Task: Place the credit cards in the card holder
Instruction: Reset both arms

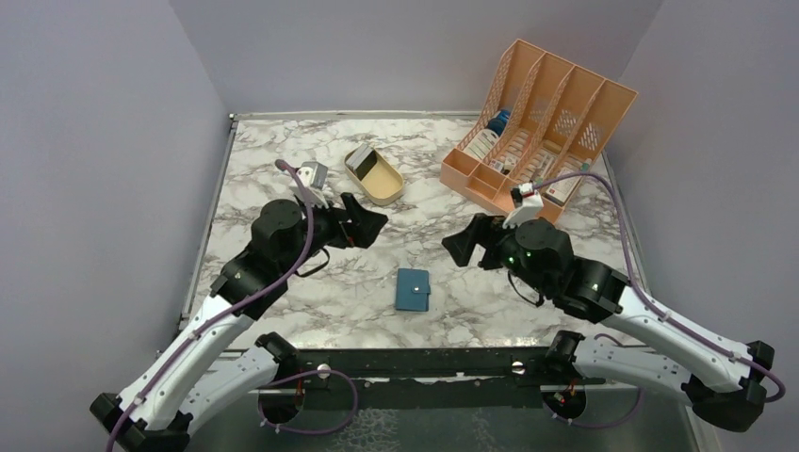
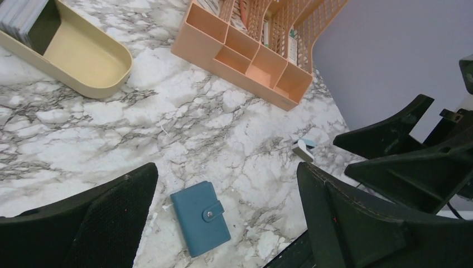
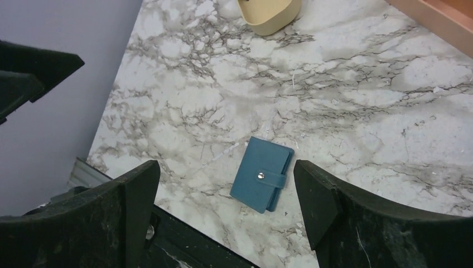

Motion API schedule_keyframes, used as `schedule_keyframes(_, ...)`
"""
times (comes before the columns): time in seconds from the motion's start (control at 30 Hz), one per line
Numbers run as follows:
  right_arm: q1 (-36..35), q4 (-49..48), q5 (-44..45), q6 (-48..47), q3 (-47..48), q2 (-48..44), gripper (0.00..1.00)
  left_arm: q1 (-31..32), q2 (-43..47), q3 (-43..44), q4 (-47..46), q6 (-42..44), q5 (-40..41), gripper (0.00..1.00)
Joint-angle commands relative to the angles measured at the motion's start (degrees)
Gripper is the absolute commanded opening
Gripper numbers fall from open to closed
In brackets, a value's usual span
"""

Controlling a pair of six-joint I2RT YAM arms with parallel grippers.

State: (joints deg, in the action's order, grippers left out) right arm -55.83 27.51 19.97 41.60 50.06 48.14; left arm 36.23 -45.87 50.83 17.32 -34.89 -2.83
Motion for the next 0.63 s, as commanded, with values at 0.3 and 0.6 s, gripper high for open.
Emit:
schedule_keyframes(0.3,-0.3,-0.2,0.9,8.2,-8.5,-6.7,0.92,0.0,8.0,-12.1,3.4,-2.6,3.5,0.99)
schedule_keyframes(0.6,-0.3,-2.0,2.3,5.9,-8.6,-8.9,0.92,0.0,9.2,-11.5,3.5,-2.2,4.1,0.99)
